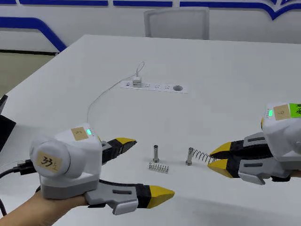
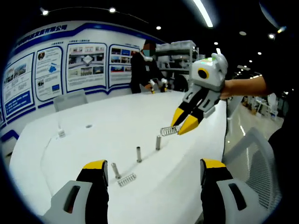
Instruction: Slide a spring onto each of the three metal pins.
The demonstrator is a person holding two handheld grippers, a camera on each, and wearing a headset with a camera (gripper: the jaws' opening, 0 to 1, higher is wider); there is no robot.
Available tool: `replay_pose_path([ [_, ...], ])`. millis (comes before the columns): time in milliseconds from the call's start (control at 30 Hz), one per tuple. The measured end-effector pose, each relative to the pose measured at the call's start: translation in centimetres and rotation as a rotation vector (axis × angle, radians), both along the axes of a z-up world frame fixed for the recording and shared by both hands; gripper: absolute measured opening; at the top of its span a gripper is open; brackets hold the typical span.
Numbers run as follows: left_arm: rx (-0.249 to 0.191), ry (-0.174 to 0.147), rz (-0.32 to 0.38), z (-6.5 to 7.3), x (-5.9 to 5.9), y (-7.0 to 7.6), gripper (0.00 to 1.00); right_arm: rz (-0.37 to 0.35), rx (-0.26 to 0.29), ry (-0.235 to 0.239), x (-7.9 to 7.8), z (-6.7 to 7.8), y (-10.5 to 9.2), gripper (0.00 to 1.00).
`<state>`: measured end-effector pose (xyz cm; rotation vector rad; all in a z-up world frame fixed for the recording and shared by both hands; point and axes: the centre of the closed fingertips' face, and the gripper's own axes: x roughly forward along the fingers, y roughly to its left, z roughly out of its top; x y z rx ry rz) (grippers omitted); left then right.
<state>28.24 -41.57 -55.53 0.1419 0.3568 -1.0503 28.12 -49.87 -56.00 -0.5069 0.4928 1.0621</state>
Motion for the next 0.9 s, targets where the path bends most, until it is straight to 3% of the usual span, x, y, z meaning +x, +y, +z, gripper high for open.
replay_pose_path([
  [167,0.065,-0.019,-0.077,-0.3,-0.4,-1.0,0.81,0.045,0.009,-0.029,-1.3,1.3,1.1,0.1],
  [300,0.027,-0.044,-0.111,0.6,-0.9,-2.2,0.75,0.088,-0.019,-0.061,-2.0,1.3,1.5,0.1],
  [433,0.053,-0.047,-0.139,0.3,-1.3,-3.0,0.71,0.102,-0.01,-0.059,-2.5,1.3,1.8,0.1],
  [567,0.087,-0.058,-0.173,-0.1,-1.8,-3.2,0.66,0.135,-0.039,-0.075,-3.2,1.1,2.1,0.1],
  [767,0.074,-0.061,-0.208,0.2,-2.6,-3.8,0.56,0.182,-0.075,-0.083,-4.1,0.5,2.5,0.1],
  [867,0.042,-0.017,-0.252,0.3,-3.7,-4.4,0.49,0.192,-0.065,-0.077,-4.2,0.5,2.9,0.1],
  [900,0.04,-0.025,-0.26,0.5,-3.8,-4.5,0.46,0.199,-0.069,-0.076,-4.3,0.4,3.0,0.1],
])
